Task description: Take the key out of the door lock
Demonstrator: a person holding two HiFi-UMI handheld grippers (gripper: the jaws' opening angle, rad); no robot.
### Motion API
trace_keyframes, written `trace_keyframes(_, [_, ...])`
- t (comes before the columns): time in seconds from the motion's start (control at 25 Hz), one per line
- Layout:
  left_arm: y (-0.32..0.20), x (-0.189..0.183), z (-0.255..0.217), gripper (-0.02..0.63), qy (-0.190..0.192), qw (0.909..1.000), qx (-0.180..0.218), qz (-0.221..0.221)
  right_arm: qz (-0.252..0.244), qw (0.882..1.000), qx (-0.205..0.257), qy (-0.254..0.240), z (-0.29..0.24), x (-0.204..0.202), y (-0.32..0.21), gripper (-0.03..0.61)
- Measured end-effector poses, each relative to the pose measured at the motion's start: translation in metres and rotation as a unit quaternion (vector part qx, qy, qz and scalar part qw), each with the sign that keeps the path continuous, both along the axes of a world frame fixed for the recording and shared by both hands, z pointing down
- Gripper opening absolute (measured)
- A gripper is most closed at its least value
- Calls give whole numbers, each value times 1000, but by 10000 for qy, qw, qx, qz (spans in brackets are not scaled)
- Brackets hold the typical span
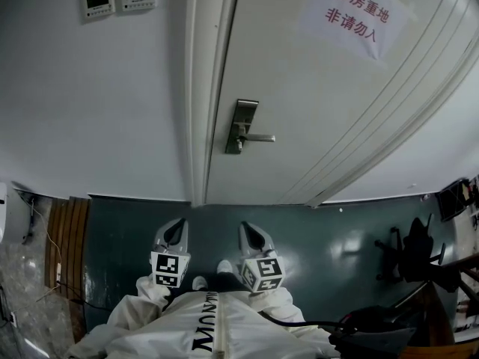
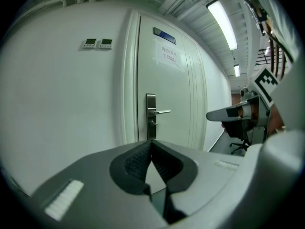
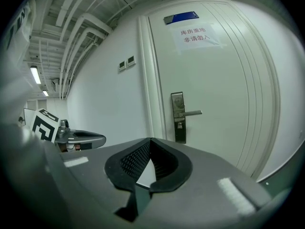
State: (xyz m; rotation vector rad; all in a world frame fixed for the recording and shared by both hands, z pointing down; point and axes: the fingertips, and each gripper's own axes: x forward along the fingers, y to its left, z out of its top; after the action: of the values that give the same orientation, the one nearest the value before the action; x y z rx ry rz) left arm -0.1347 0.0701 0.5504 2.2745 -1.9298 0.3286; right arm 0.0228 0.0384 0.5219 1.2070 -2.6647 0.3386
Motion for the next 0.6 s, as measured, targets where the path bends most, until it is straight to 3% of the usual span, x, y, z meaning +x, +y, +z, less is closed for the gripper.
trace_keyframes(0.32, [-36,-4,11,0,83,9999,-92,-79,-44,10000,-23,-18,10,-16,-48,0])
trace_keyframes(0.6, [-112,-16,-9,0,-100,9998,84,-149,-98,9997,159,-150,-7,-29,-125,0])
